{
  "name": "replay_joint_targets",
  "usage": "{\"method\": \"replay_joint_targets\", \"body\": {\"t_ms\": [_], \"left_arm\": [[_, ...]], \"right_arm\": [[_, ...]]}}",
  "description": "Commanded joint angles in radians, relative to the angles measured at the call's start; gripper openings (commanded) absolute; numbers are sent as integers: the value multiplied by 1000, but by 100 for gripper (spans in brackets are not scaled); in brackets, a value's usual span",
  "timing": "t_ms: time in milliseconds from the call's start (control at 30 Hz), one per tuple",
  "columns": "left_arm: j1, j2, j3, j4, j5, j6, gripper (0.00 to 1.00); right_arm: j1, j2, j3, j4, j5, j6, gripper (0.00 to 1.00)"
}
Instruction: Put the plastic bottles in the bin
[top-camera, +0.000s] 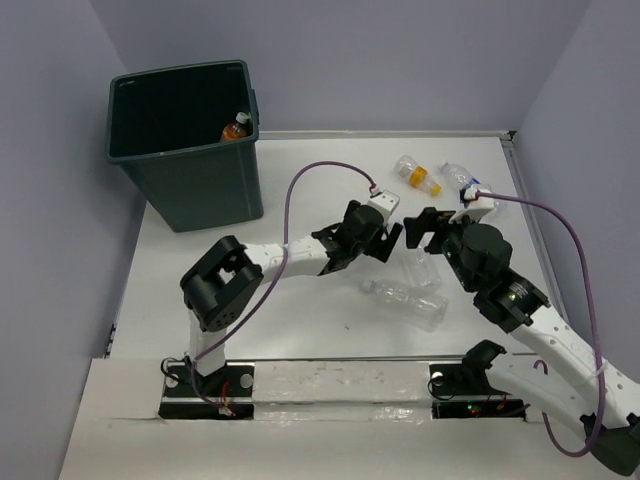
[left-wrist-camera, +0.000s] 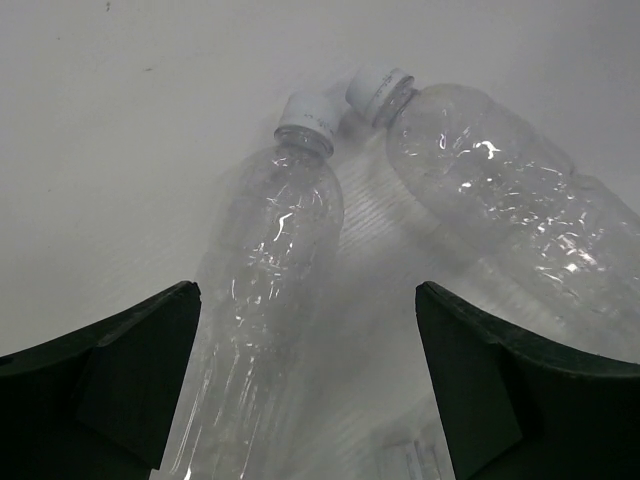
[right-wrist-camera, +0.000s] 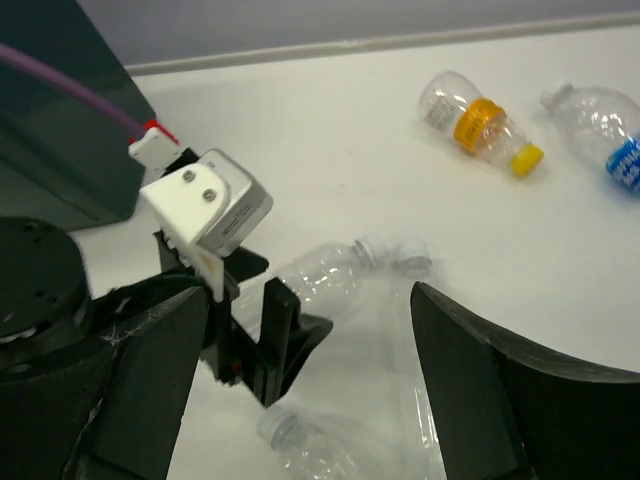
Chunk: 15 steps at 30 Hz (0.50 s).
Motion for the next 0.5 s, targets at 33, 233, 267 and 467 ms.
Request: {"method": "replay_joint_targets", "body": {"t_ms": [33,233,267,467], "left_arm": [[31,114,122,-97,-31,86,99],[61,214,202,-154,-21,106,97],[68,220,210,-159,-21,108,96],[105,183,175,-134,-21,70,74]], "right_arm": [[-14,-94,-34,-165,103,101,87],[-56,-34,-57,-185,96,146,86],[-80,-14,-51,-183,79,150,86],[-227,193,-60,-67,-94,151,86]]}}
